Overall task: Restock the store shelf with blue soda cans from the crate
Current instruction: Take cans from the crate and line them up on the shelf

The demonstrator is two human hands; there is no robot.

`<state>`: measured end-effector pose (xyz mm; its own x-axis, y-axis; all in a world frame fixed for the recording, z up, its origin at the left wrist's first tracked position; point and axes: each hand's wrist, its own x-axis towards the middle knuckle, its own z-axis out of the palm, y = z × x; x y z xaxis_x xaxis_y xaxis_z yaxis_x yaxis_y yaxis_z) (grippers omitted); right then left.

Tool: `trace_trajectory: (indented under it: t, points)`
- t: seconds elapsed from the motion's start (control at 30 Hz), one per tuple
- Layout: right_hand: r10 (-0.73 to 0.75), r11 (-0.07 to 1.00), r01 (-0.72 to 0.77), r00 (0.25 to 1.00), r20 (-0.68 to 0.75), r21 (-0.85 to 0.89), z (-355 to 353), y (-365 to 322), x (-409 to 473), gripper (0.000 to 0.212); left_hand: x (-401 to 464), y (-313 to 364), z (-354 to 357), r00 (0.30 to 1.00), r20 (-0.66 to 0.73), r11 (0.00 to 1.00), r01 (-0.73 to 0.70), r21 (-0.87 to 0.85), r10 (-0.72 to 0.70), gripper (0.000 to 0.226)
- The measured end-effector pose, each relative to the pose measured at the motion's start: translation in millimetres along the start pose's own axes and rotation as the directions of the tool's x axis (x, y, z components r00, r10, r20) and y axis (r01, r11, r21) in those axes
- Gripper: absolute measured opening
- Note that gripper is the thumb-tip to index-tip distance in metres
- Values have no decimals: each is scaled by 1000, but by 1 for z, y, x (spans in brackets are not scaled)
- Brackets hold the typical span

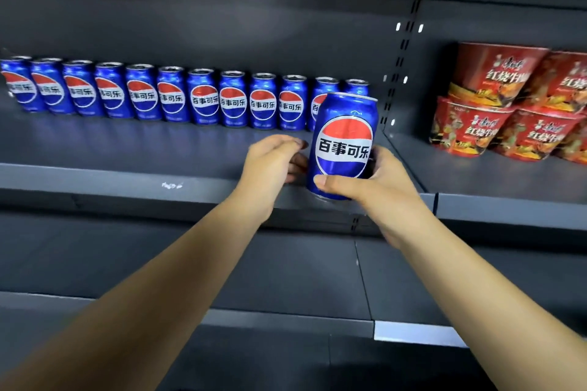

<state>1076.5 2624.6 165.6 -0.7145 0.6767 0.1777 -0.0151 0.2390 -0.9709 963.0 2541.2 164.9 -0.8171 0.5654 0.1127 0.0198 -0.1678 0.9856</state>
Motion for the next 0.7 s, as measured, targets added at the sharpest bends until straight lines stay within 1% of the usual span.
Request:
trace_trajectory:
  t: [0.17,0.3,0.37,0.57,0.7]
  points:
    - [10,999,-9,1000,16,-49,-20,10,34,83,30,-11,25,1000,-18,1000,15,26,-15,20]
    - [23,999,-22,999,40,-28,-26,18,52,68,43,-16,34,998,-47,999,29,25,-28,25]
    - [19,999,-17,998,56,-28,-25,19,57,65,46,-16,34,998,-53,999,43,29,-42,26]
    - [18,999,-15,995,96,-38,-8,19,66,70,51,-8,20,996,-74,997,62,38,-59,26]
    - [13,999,-8,995,97,-48,18,14,60,70,47,-1,-10,996,-77,998,45,42,-42,27]
